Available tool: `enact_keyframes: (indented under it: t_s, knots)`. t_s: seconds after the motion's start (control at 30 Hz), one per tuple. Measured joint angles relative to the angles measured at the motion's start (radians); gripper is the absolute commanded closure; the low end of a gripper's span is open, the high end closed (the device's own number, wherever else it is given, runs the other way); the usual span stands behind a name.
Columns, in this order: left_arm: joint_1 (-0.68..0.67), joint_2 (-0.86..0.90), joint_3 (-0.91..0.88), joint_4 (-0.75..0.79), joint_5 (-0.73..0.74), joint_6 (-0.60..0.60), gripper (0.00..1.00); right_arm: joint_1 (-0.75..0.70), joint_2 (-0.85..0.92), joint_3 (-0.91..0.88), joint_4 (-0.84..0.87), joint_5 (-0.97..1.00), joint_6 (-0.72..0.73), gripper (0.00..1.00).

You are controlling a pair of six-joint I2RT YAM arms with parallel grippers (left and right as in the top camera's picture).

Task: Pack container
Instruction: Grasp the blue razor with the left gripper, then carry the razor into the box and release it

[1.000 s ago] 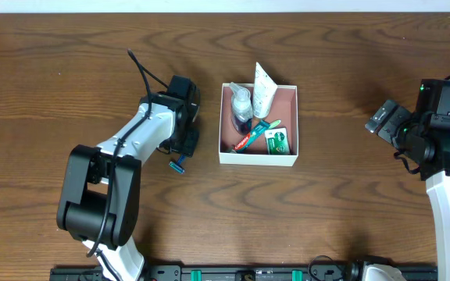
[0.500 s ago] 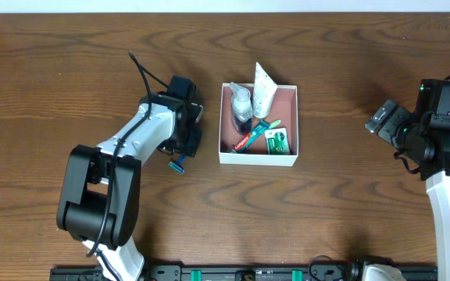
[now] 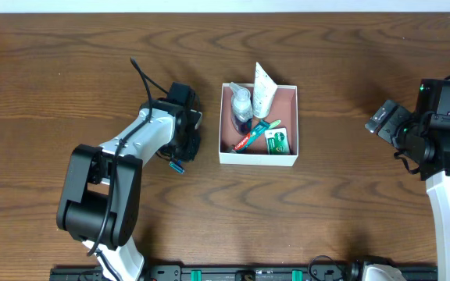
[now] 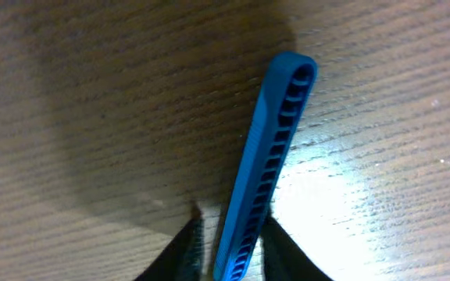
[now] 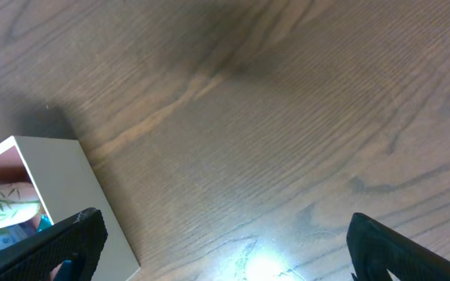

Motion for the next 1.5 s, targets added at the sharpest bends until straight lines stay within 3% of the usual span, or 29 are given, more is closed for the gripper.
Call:
enact_keyframes:
  t_s: [0.17,0.5,0.8,0.93,1.1,1.27,1.5]
  knots:
    - [0.0,0.0,0.0,-0.002,0.0,0.008,0.94,0.0,0.0,0.0,0.0,0.0,0.0,0.01]
    - [0.0,-0.023,0.07,-0.216,-0.027,0.035,0.94,0.0,0.0,0.0,0.0,0.0,0.0,0.01]
    - [-0.014,-0.328,0.184,-0.28,-0.022,0.035,0.94,0.0,0.0,0.0,0.0,0.0,0.0,0.01]
    - [-0.082,-0.447,0.188,-0.278,-0.002,0.043,0.94,0.0,0.0,0.0,0.0,0.0,0.0,0.01]
    - [-0.236,-0.488,0.188,-0.203,0.008,0.14,0.94,0.0,0.0,0.0,0.0,0.0,0.0,0.01]
    - [-0.373,-0.431,0.184,-0.026,0.018,0.3,0.94,0.0,0.0,0.0,0.0,0.0,0.0,0.01]
    - [-0.413,-0.241,0.181,0.126,0.026,0.443,0.94,0.0,0.0,0.0,0.0,0.0,0.0,0.01]
